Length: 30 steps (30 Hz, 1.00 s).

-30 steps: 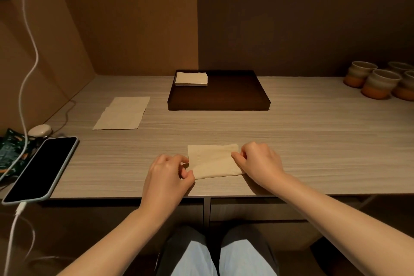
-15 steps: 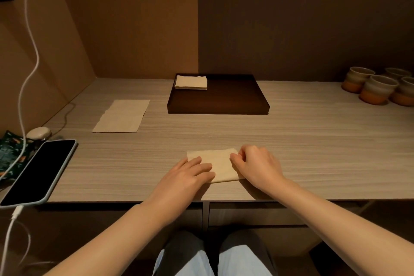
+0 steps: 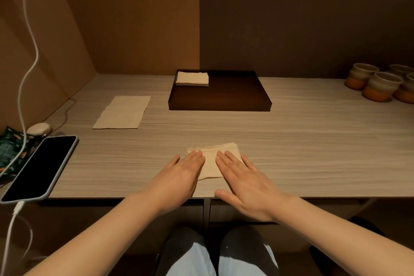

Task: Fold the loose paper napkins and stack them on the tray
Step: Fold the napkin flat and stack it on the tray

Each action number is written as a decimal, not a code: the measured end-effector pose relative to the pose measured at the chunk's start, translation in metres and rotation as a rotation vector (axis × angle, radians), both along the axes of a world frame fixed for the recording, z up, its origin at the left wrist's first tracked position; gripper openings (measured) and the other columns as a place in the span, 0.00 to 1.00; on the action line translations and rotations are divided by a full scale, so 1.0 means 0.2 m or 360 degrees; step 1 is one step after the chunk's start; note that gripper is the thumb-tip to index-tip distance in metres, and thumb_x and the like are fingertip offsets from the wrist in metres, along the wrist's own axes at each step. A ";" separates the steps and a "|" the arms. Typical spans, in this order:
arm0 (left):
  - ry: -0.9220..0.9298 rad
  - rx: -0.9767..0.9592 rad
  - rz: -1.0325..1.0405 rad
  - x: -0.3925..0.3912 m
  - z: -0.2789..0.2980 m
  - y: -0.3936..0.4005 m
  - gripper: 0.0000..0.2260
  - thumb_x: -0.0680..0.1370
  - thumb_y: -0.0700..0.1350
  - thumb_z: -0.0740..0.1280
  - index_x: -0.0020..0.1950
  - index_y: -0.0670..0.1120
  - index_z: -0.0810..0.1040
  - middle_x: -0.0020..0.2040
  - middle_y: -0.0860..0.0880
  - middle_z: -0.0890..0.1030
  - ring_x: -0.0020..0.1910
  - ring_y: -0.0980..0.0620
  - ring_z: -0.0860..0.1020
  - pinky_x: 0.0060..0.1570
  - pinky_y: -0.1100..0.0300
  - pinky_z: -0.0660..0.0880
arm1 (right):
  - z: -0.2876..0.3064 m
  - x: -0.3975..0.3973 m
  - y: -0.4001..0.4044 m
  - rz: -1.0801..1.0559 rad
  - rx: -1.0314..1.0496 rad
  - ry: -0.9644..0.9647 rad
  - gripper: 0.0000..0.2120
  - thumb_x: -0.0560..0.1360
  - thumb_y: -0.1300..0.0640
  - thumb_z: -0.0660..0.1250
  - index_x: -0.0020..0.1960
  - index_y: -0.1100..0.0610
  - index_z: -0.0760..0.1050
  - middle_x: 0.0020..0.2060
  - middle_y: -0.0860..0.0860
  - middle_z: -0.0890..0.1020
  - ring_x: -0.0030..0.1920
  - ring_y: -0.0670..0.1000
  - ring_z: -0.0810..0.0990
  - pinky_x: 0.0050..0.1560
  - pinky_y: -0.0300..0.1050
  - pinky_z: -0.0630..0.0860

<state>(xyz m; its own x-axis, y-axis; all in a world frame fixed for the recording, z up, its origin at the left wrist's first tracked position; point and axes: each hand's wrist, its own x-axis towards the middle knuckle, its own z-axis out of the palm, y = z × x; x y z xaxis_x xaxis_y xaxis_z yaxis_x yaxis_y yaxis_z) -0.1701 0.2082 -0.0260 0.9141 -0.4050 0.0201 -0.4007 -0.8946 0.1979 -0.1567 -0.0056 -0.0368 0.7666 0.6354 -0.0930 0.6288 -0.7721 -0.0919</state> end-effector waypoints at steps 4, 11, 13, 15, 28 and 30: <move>0.0046 0.0102 0.0074 -0.01 0.02 0.03 0.26 0.82 0.46 0.54 0.78 0.48 0.49 0.79 0.49 0.48 0.76 0.55 0.45 0.75 0.52 0.43 | 0.00 0.00 -0.07 -0.0001 -0.0041 -0.0035 0.39 0.77 0.32 0.40 0.79 0.54 0.36 0.78 0.49 0.38 0.76 0.45 0.34 0.75 0.44 0.34; -0.0224 0.0258 0.0002 -0.05 0.03 -0.02 0.29 0.80 0.43 0.58 0.78 0.49 0.48 0.78 0.49 0.41 0.76 0.52 0.39 0.71 0.53 0.36 | 0.00 -0.01 -0.11 -0.0040 0.0006 -0.0029 0.38 0.78 0.33 0.41 0.79 0.54 0.36 0.78 0.49 0.38 0.76 0.45 0.34 0.76 0.44 0.36; -0.0280 0.0211 -0.0144 -0.07 0.00 -0.05 0.28 0.80 0.43 0.58 0.77 0.50 0.51 0.77 0.50 0.44 0.76 0.53 0.43 0.71 0.54 0.38 | 0.00 -0.02 -0.10 -0.0049 0.0006 -0.0048 0.39 0.77 0.32 0.40 0.79 0.54 0.36 0.78 0.49 0.38 0.76 0.45 0.34 0.75 0.43 0.35; -0.0299 0.0253 -0.0239 -0.08 -0.03 -0.06 0.24 0.79 0.48 0.56 0.75 0.48 0.62 0.76 0.48 0.61 0.75 0.52 0.58 0.71 0.51 0.49 | 0.00 -0.02 -0.10 -0.0045 0.0001 -0.0064 0.39 0.77 0.32 0.40 0.79 0.54 0.37 0.78 0.49 0.39 0.76 0.45 0.34 0.75 0.43 0.34; -0.0328 0.0249 -0.0181 -0.20 -0.09 0.12 0.25 0.77 0.55 0.54 0.73 0.48 0.67 0.72 0.49 0.68 0.71 0.53 0.65 0.69 0.50 0.62 | -0.08 -0.11 -0.20 0.0088 0.0021 -0.0508 0.32 0.77 0.46 0.61 0.76 0.61 0.61 0.74 0.57 0.65 0.75 0.54 0.61 0.72 0.57 0.56; -0.0448 0.0159 -0.0221 -0.21 -0.08 0.10 0.21 0.76 0.52 0.61 0.68 0.47 0.74 0.68 0.49 0.75 0.67 0.52 0.72 0.68 0.51 0.65 | -0.09 -0.13 -0.20 0.0144 0.0078 -0.0494 0.38 0.66 0.54 0.75 0.73 0.62 0.67 0.71 0.58 0.71 0.72 0.55 0.68 0.71 0.54 0.61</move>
